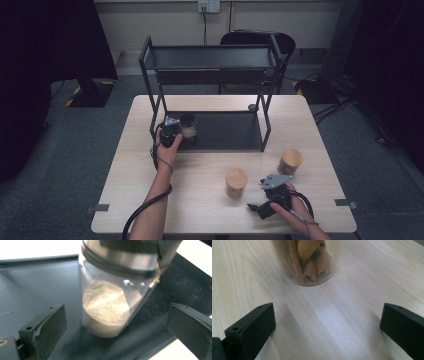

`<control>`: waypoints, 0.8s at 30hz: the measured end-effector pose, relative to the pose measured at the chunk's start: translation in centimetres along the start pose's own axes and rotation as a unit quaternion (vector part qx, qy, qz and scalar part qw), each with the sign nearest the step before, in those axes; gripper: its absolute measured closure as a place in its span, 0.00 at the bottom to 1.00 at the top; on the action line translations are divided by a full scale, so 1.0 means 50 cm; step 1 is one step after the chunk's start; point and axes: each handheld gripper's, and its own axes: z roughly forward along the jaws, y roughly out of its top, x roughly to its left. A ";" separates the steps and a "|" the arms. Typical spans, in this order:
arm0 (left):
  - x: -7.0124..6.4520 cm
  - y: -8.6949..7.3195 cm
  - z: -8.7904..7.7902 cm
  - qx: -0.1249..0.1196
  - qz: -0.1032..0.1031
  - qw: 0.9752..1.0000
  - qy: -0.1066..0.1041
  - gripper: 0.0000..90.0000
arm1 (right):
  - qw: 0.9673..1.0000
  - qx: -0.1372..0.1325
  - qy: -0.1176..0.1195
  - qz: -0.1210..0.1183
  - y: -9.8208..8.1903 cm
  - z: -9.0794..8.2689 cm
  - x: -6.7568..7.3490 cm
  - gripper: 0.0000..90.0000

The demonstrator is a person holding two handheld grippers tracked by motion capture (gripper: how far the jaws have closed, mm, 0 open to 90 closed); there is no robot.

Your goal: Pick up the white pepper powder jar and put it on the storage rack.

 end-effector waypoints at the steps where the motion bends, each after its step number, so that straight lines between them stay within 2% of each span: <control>1: -0.001 -0.002 0.001 0.002 -0.001 1.000 -0.001 0.03 | 1.000 0.000 0.000 0.000 0.000 0.000 0.000 0.00; 8: -0.005 -0.013 -0.001 0.006 0.001 1.000 0.002 0.03 | 1.000 0.000 0.000 0.000 0.000 0.000 0.000 0.00; 20: -0.013 -0.027 -0.017 0.011 0.011 1.000 -0.006 0.03 | 1.000 0.000 0.000 0.000 0.000 0.000 0.000 0.00; 24: -0.015 -0.031 -0.021 0.012 0.009 1.000 -0.010 0.03 | 1.000 0.000 0.000 0.000 0.000 0.000 0.000 0.00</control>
